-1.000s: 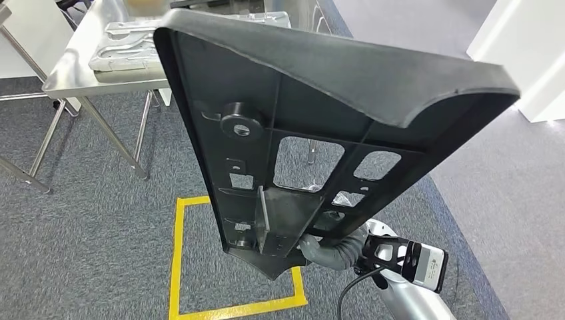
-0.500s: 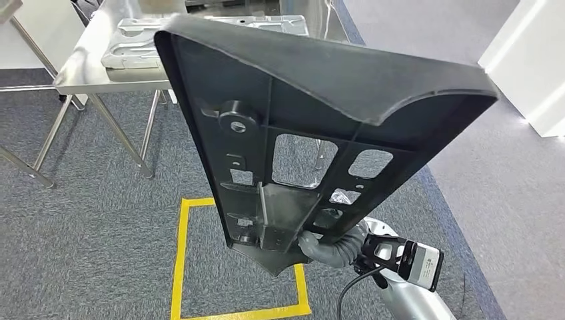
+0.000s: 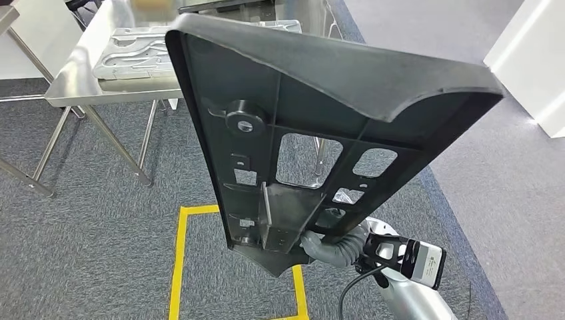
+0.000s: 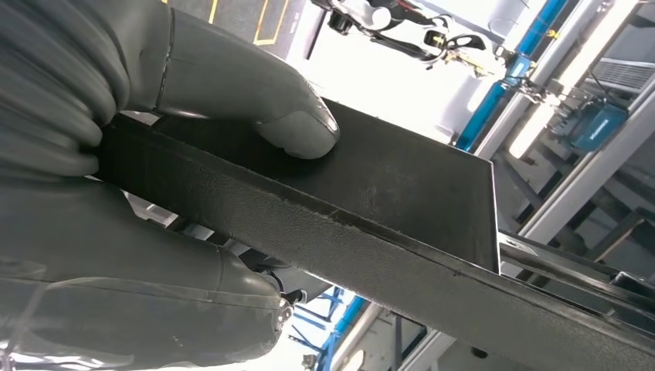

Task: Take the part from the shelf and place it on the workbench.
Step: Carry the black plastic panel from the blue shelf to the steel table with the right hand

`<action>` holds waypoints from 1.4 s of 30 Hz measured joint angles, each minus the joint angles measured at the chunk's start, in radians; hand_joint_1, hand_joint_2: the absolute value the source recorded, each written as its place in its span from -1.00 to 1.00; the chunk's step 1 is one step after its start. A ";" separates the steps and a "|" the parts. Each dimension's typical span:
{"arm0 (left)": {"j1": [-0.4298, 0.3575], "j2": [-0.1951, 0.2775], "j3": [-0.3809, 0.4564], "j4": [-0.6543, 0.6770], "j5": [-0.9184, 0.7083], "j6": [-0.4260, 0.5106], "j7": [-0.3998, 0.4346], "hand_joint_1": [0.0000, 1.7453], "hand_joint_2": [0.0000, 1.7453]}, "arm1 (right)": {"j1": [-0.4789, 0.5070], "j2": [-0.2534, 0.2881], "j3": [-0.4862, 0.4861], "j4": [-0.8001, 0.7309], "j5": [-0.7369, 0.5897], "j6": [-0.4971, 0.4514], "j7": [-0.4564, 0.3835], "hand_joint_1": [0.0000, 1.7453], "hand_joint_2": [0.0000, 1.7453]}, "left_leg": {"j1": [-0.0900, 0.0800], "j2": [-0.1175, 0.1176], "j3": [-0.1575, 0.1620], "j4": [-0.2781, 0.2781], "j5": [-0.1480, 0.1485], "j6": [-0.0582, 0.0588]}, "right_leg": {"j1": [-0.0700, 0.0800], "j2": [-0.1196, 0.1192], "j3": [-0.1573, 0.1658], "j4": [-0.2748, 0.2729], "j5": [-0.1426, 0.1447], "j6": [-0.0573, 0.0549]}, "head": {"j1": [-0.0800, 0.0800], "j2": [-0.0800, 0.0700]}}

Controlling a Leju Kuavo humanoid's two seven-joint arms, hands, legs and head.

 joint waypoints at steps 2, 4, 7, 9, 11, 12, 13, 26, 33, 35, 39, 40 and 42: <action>-0.001 0.001 0.000 0.000 0.000 0.000 0.000 -1.00 1.00 | -0.002 0.000 0.000 0.001 -0.001 0.001 -0.001 1.00 1.00 | -0.005 0.002 0.037 -0.085 0.026 0.011 | 0.003 0.000 0.009 0.001 -0.012 0.010 | 0.000 0.000; -0.002 0.001 0.000 0.000 0.000 0.000 0.000 -1.00 1.00 | -0.005 0.000 0.000 0.001 -0.006 0.002 -0.002 1.00 1.00 | -0.007 0.000 0.043 -0.099 0.017 0.023 | 0.004 0.000 0.010 0.000 -0.018 0.020 | 0.000 0.000; -0.001 0.001 0.000 0.000 0.000 0.000 0.000 -1.00 1.00 | -0.012 0.000 -0.001 0.001 -0.014 0.003 -0.002 1.00 1.00 | 0.000 -0.001 0.055 -0.110 0.014 0.039 | 0.002 0.001 -0.008 0.044 -0.044 0.037 | 0.000 0.000; -0.002 0.001 0.000 0.000 0.000 0.000 0.000 -1.00 1.00 | -0.014 0.000 -0.002 0.001 -0.018 0.004 -0.002 1.00 1.00 | 0.001 -0.001 0.065 -0.114 0.007 0.047 | -0.002 0.002 -0.078 0.170 -0.093 0.047 | 0.000 0.000; -0.002 0.001 0.000 0.000 0.000 0.000 0.000 -1.00 1.00 | -0.012 0.000 -0.003 0.004 -0.022 0.005 -0.002 1.00 1.00 | 0.001 -0.002 0.074 -0.113 -0.003 0.050 | -0.006 0.002 -0.162 0.289 -0.117 0.053 | 0.000 0.000; -0.001 0.000 0.000 0.000 0.000 0.000 0.000 -1.00 1.00 | -0.011 0.000 -0.003 0.005 -0.024 0.006 -0.002 1.00 1.00 | 0.001 -0.003 0.081 -0.113 -0.009 0.049 | -0.008 0.002 -0.182 0.301 -0.100 0.054 | 0.000 0.000; 0.000 0.000 0.000 0.000 0.000 0.000 0.000 -1.00 1.00 | -0.010 0.000 -0.003 0.006 -0.025 0.006 -0.002 1.00 1.00 | 0.001 -0.005 0.091 -0.113 -0.016 0.047 | -0.010 0.002 -0.182 0.272 -0.062 0.054 | 0.000 0.000; -0.003 0.000 0.000 0.000 0.003 -0.001 -0.007 -1.00 1.00 | -0.001 0.002 -0.004 0.003 0.005 -0.003 -0.001 1.00 1.00 | 0.001 -0.001 -0.014 0.151 -0.154 -0.008 | -0.004 -0.012 -0.040 0.002 0.030 -0.004 | 0.000 0.000; -0.003 0.001 0.000 0.000 0.003 -0.002 -0.010 -1.00 1.00 | 0.001 0.014 -0.003 -0.005 0.042 -0.020 0.023 1.00 1.00 | -0.016 0.065 0.030 -0.085 0.025 0.024 | 0.009 -0.058 0.020 0.004 -0.026 0.014 | 0.000 0.000; -0.005 0.000 0.000 0.000 0.003 -0.002 -0.010 -1.00 1.00 | 0.001 0.016 -0.003 -0.011 0.042 -0.021 0.029 1.00 1.00 | -0.017 0.049 0.031 -0.089 0.017 0.037 | 0.012 -0.077 0.026 0.001 -0.036 0.024 | 0.000 0.000; -0.003 0.000 0.000 0.000 0.003 -0.003 -0.011 -1.00 1.00 | 0.002 0.019 -0.003 -0.023 0.049 -0.026 0.033 1.00 1.00 | -0.008 0.008 0.046 -0.100 0.011 0.054 | 0.004 -0.025 -0.027 0.125 -0.101 0.044 | 0.000 0.000; -0.004 0.000 0.000 0.000 0.003 -0.003 -0.011 -1.00 1.00 | 0.004 0.019 -0.003 -0.024 0.052 -0.027 0.033 1.00 1.00 | -0.008 -0.001 0.049 -0.100 0.008 0.057 | 0.001 -0.012 -0.073 0.199 -0.127 0.047 | 0.000 0.000; -0.005 -0.001 0.000 0.000 0.002 -0.003 -0.011 -1.00 1.00 | 0.011 0.019 -0.003 -0.024 0.050 -0.027 0.034 1.00 1.00 | -0.008 -0.019 0.058 -0.099 -0.002 0.059 | -0.002 -0.004 -0.152 0.301 -0.136 0.048 | 0.000 0.000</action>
